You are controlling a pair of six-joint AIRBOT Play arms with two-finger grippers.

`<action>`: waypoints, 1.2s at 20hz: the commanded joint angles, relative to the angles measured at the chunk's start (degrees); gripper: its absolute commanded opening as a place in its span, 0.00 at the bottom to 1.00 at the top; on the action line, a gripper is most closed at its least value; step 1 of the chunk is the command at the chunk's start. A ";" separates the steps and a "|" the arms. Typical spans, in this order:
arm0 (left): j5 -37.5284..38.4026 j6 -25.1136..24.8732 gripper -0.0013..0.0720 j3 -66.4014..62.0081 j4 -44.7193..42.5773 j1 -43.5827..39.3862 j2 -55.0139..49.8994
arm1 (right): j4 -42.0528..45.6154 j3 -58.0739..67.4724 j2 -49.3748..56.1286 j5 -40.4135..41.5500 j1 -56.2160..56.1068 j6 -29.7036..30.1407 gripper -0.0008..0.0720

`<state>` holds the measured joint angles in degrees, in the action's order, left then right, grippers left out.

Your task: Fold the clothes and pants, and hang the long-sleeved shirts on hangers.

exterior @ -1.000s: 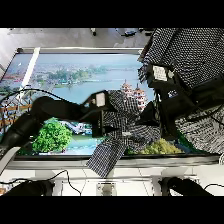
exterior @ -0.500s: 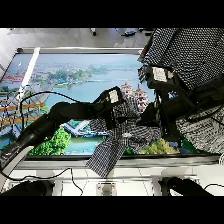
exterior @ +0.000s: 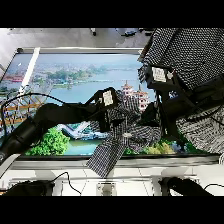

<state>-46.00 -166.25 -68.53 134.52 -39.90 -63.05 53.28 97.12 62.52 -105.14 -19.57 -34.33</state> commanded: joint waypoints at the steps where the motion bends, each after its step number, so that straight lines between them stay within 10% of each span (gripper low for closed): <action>1: 0.98 -4.79 0.93 0.00 3.61 -0.28 -0.87 | -0.61 0.07 0.04 0.00 0.00 -0.20 0.07; 6: 10.54 -4.79 0.84 -0.02 3.58 -3.45 -6.25 | -0.79 0.07 0.04 -0.02 0.00 -0.85 0.06; 7: 14.73 -4.79 0.71 -0.04 3.56 -4.09 -6.95 | -0.81 0.07 0.04 -0.02 0.00 -0.92 0.06; 9: 20.70 -4.79 0.12 -0.04 3.58 -4.92 -7.69 | -0.96 0.07 0.04 -0.02 0.00 -1.05 0.06; 10: 22.73 -4.79 0.07 -0.04 3.52 -5.11 -7.78 | -0.96 0.07 0.07 -0.02 0.00 -1.05 0.06; 16: 33.73 -4.59 0.07 -0.04 0.72 0.61 -3.06 | 9.84 0.07 0.13 5.73 0.07 -6.40 0.09; 20: 28.39 -3.50 0.07 -0.04 0.63 6.14 1.86 | 12.46 0.07 0.44 14.99 0.07 -12.41 0.63; 24: 17.40 2.71 0.07 0.07 -4.42 9.90 2.51 | 12.24 -5.66 2.89 15.67 0.07 -8.90 0.66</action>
<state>-21.69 -168.44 -68.51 134.26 -32.73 -61.54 64.58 94.98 64.05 -92.05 -19.53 -44.18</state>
